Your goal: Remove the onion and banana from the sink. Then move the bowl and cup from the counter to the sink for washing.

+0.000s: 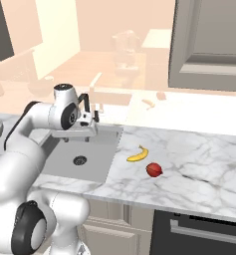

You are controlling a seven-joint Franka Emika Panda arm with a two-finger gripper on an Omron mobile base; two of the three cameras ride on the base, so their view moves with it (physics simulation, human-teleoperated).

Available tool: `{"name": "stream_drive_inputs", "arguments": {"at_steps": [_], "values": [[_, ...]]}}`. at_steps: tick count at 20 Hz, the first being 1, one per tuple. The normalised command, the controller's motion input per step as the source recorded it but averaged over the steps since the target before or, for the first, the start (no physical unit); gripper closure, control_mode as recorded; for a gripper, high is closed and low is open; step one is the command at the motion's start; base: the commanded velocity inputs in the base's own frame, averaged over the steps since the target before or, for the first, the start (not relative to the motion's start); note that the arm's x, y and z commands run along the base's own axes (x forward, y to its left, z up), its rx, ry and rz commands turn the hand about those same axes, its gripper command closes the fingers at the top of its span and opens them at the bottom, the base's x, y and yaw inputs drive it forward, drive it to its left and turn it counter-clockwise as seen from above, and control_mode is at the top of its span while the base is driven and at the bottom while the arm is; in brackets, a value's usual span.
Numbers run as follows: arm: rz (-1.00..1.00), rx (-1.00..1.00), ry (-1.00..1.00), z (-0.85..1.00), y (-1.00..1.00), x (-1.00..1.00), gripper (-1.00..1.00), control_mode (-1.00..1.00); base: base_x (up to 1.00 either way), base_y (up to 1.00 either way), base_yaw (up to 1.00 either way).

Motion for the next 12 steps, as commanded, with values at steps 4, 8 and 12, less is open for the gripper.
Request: {"name": "stream_drive_inputs", "arguments": {"at_steps": [4,8,12], "values": [[0.0,0.0,0.0,0.0,0.42,-0.05,-1.0,-1.0,0.0,0.0,0.0],[0.0,0.0,0.01,0.0,0.42,-0.04,-1.0,-1.0,0.0,0.0,0.0],[0.0,0.0,0.06,-0.01,0.42,0.0,-1.0,-1.0,0.0,0.0,0.0]]}}
